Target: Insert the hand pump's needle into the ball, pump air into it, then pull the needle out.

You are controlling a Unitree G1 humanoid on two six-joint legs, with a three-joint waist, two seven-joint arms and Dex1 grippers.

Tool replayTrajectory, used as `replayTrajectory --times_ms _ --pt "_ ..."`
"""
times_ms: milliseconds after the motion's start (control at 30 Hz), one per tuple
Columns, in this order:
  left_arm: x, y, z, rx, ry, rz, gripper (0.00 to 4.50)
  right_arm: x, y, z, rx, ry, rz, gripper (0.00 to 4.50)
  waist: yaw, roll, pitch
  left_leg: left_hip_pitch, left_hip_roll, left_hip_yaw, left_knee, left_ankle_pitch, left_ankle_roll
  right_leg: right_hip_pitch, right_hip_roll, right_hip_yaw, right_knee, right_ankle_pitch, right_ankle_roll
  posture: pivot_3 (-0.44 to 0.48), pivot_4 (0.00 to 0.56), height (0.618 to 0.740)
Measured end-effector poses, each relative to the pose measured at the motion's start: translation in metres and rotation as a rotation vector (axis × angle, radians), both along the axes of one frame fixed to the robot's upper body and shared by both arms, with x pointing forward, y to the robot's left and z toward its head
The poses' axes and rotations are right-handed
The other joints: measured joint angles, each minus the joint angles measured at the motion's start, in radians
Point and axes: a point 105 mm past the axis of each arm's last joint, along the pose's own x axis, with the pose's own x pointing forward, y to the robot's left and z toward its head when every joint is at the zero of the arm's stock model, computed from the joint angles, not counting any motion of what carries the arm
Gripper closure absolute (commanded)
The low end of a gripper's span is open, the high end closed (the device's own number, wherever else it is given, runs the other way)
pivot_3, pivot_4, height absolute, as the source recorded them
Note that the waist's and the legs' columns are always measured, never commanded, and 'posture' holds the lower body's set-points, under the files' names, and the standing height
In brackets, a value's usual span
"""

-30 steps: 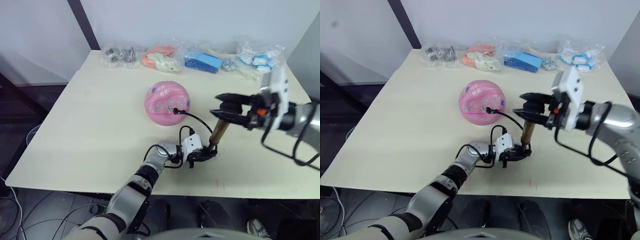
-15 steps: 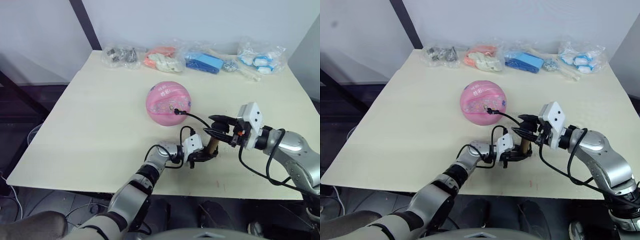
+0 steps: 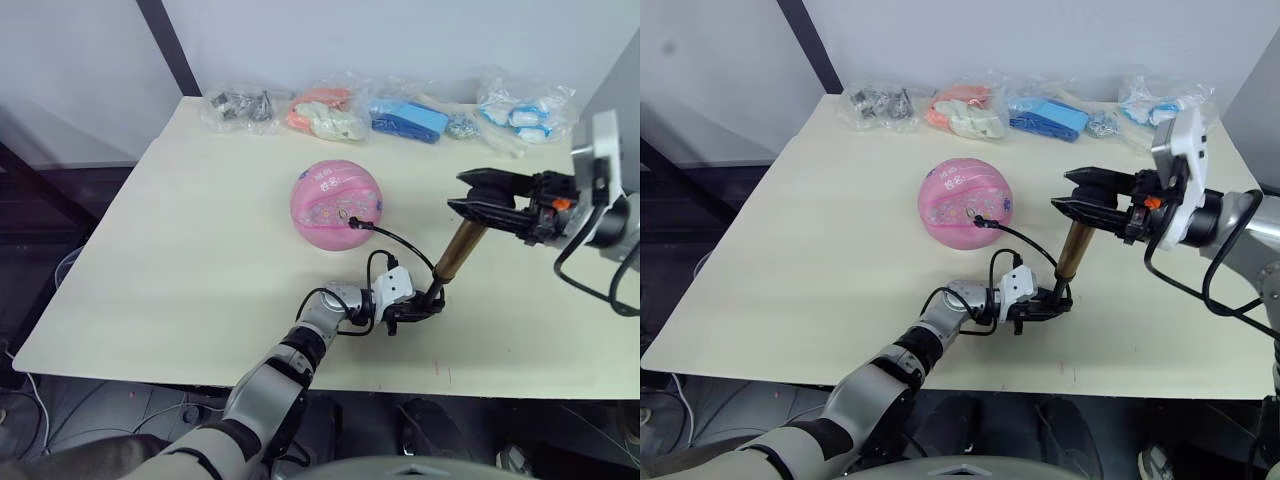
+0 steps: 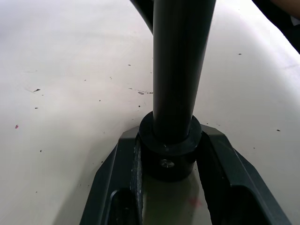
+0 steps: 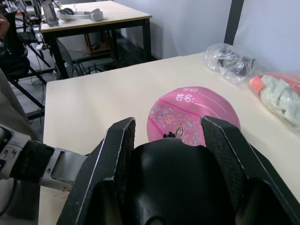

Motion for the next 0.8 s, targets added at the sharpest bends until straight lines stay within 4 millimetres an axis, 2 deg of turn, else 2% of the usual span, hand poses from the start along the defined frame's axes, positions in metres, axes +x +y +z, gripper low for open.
replayTrajectory --times_ms 67,133,400,533,600,800 --pt "0.000 0.000 0.000 -0.002 -0.002 0.000 3.38 -0.002 0.002 0.001 0.008 -0.004 0.008 2.76 0.001 0.000 0.000 0.000 0.000 0.000 0.000 0.000 0.000 0.000 0.000 -0.001 0.000 0.000 0.000 0.000 0.150 0.738" --pt "-0.001 0.001 -0.001 0.000 -0.004 -0.002 3.38 -0.004 0.004 -0.008 -0.002 -0.002 0.004 2.76 0.001 0.000 0.000 0.000 0.000 0.000 -0.001 0.000 0.000 0.000 0.000 0.000 -0.001 0.000 0.000 0.000 0.150 0.738" --pt "0.002 0.011 -0.001 0.015 -0.025 0.010 3.38 -0.001 0.022 -0.071 -0.111 0.034 -0.007 2.76 -0.018 -0.004 -0.004 0.005 0.002 0.002 -0.001 0.000 0.000 0.002 0.002 0.002 0.004 -0.001 0.001 0.000 0.150 0.738" --pt "0.002 0.014 -0.002 0.020 -0.026 0.014 3.38 0.002 0.027 -0.090 -0.127 0.051 -0.019 2.76 -0.027 -0.008 -0.007 0.006 0.003 0.001 -0.001 0.000 0.000 0.002 0.003 0.002 0.003 -0.001 0.000 0.000 0.150 0.738" --pt "0.002 0.017 -0.002 0.024 -0.032 0.015 3.38 0.006 0.034 -0.115 -0.128 0.084 -0.042 2.76 -0.031 -0.009 -0.008 0.006 0.003 0.002 -0.002 0.000 0.000 0.002 0.004 0.004 0.004 -0.001 0.000 0.000 0.150 0.738" --pt "0.002 0.019 -0.002 0.029 -0.035 0.010 3.38 0.008 0.041 -0.136 -0.154 0.075 -0.062 2.76 -0.032 -0.009 -0.009 0.007 0.003 0.002 -0.002 0.000 0.000 0.002 0.005 0.004 0.004 -0.001 0.000 0.000 0.150 0.738"
